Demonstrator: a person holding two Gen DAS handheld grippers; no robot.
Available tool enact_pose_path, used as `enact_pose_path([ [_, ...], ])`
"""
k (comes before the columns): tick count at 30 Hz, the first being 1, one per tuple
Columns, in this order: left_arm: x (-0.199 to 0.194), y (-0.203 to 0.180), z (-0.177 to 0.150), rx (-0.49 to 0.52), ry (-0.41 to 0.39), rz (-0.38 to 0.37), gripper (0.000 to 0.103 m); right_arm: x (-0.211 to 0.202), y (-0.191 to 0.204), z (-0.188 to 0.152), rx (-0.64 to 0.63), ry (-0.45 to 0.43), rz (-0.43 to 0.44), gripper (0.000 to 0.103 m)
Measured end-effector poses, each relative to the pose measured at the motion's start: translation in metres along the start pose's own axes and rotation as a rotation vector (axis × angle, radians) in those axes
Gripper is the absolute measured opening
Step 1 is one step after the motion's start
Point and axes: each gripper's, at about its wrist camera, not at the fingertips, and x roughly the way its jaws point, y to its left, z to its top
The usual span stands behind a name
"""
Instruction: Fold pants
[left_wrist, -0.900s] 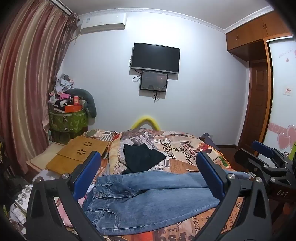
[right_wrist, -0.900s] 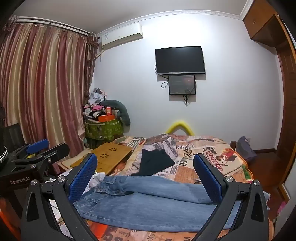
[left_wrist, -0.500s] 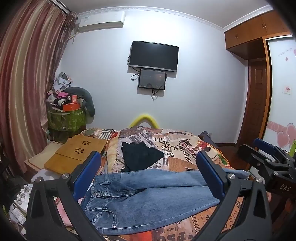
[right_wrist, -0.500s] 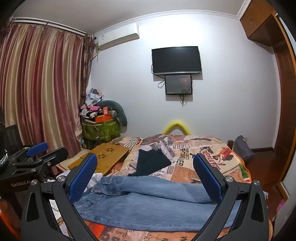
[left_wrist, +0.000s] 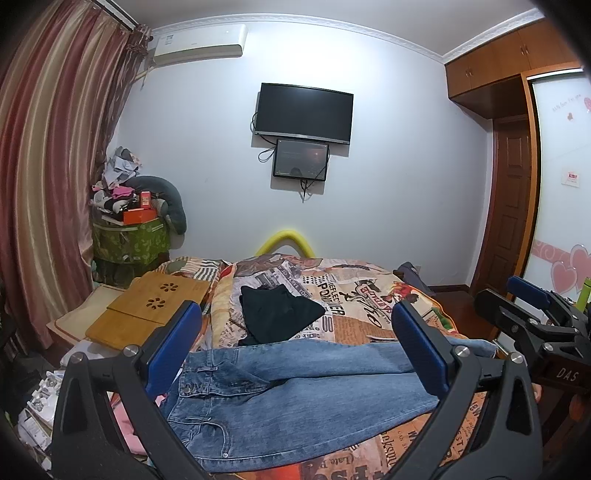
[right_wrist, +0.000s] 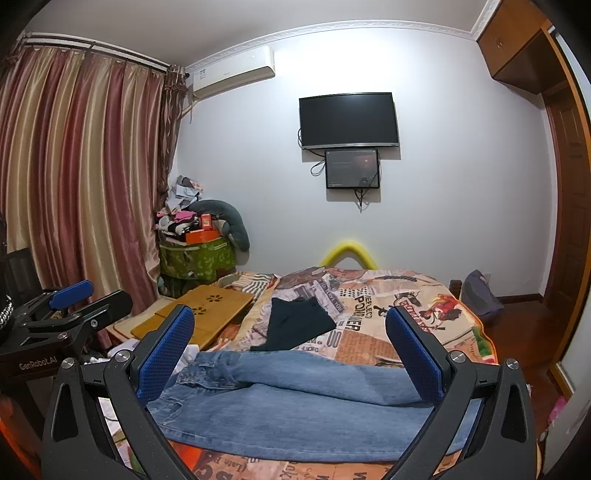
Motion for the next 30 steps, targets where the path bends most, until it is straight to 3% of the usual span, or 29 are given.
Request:
enact_pose_path([
  [30, -0.0023, -0.0023, 0.0027, 0.001, 0.0, -0.001, 0.103, -0.0011, -0.0006, -0.001, 0.005, 0.002, 0.003, 0.103],
])
